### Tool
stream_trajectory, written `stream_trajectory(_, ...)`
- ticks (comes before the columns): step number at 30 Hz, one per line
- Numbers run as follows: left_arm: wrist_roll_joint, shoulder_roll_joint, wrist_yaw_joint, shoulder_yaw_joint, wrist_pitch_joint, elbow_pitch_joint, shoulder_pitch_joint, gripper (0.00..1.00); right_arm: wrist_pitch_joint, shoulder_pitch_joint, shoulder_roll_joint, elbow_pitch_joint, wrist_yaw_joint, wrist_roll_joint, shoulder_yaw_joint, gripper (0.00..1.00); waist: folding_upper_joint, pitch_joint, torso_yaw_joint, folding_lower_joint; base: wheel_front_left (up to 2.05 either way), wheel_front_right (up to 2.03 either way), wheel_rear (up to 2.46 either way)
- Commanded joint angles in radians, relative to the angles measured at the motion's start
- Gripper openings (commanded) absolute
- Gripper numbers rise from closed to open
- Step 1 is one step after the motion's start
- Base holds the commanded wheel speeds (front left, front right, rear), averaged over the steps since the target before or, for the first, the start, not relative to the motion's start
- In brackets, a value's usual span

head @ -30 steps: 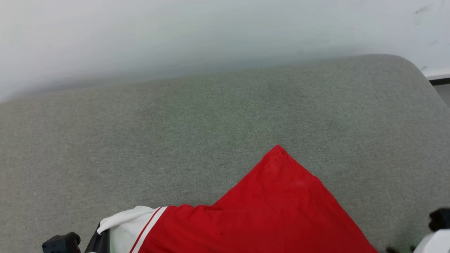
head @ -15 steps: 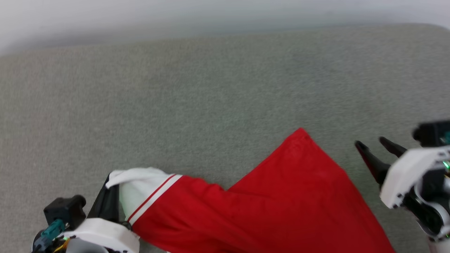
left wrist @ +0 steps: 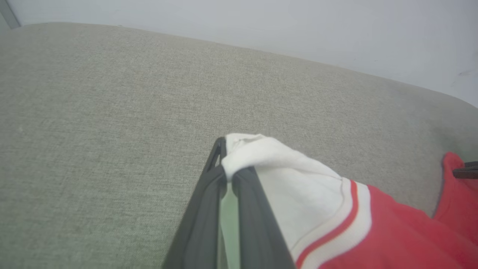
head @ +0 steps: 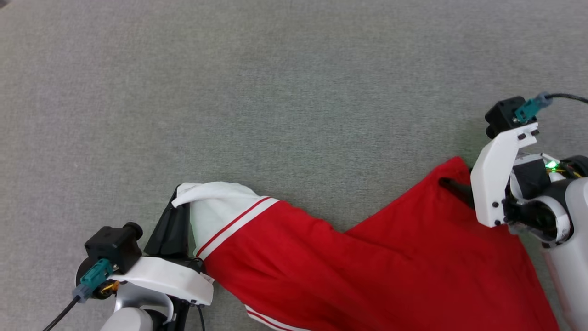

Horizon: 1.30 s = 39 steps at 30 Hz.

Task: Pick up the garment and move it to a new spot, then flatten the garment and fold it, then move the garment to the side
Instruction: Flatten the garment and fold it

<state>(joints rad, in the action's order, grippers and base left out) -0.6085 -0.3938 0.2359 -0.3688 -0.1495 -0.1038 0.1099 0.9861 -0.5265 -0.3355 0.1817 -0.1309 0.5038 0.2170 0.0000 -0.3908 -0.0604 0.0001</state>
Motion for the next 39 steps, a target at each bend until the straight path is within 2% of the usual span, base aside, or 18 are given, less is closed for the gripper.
stream_trajectory(1,0.001,0.008,-0.006,-0.002,-0.012,0.01,0.018,0.0,0.029,0.007,0.011,0.056,0.0,0.007,0.028,1.0,0.0,-0.021,-0.024,-0.0001,0.0,0.0,0.0)
stream_trajectory(3,-0.001,0.013,-0.012,-0.006,-0.017,0.019,0.024,0.0,0.06,0.016,0.018,0.09,0.0,0.018,0.046,1.0,0.0,-0.023,-0.031,-0.0001,0.0,0.0,0.0)
stream_trajectory(4,-0.002,0.014,-0.012,-0.008,-0.018,0.024,0.025,0.0,0.075,0.021,0.021,0.101,0.0,0.025,0.056,0.85,0.0,-0.024,-0.034,-0.0001,0.0,0.0,0.0)
stream_trajectory(5,-0.003,0.016,-0.015,-0.009,-0.021,0.028,0.026,0.0,0.085,0.024,0.021,0.107,0.0,0.037,0.064,0.33,0.0,-0.023,-0.035,-0.0001,0.0,0.0,0.0)
stream_trajectory(6,-0.004,0.016,-0.016,-0.01,-0.021,0.032,0.027,0.0,0.086,0.022,0.021,0.109,0.0,0.043,0.07,0.0,0.0,-0.022,-0.036,-0.0001,0.0,0.0,0.0)
stream_trajectory(14,-0.015,-0.003,-0.021,-0.003,-0.01,0.058,0.021,0.0,0.056,-0.002,-0.019,0.07,-0.001,0.067,0.073,0.0,0.0,0.032,-0.026,-0.0001,0.0,0.0,0.0)
stream_trajectory(18,0.004,-0.053,-0.033,0.009,0.016,0.071,0.068,0.0,-0.047,-0.032,-0.039,0.052,0.0,0.051,0.052,0.0,0.0,0.113,-0.009,-0.0001,0.0,0.0,0.0)
stream_trajectory(22,0.018,-0.084,-0.047,0.009,0.05,0.074,0.133,0.0,-0.1,-0.049,-0.048,0.067,0.0,0.029,0.045,0.0,0.0,0.172,0.003,-0.0001,0.0,0.0,0.0)
stream_trajectory(26,0.016,-0.101,-0.078,0.007,0.112,0.116,0.267,0.0,-0.166,-0.094,-0.053,0.094,0.0,0.018,0.035,0.0,0.0,0.243,0.022,-0.0001,0.0,0.0,0.0)
stream_trajectory(30,-0.001,-0.08,-0.119,0.008,0.152,0.229,0.444,0.0,-0.231,-0.16,-0.053,0.136,0.0,0.0,0.009,0.0,0.0,0.279,0.038,-0.0001,0.0,0.0,0.0)
stream_trajectory(35,0.003,-0.058,-0.167,0.016,0.156,0.43,0.69,0.0,-0.315,-0.293,-0.046,0.194,0.0,-0.037,-0.013,0.0,0.0,0.268,0.065,-0.0001,0.0,0.0,0.0)
stream_trajectory(39,0.012,-0.05,-0.19,0.035,0.136,0.561,0.889,0.0,-0.386,-0.428,-0.038,0.231,0.0,-0.071,-0.039,0.0,0.0,0.211,0.086,-0.0001,0.0,0.0,0.0)
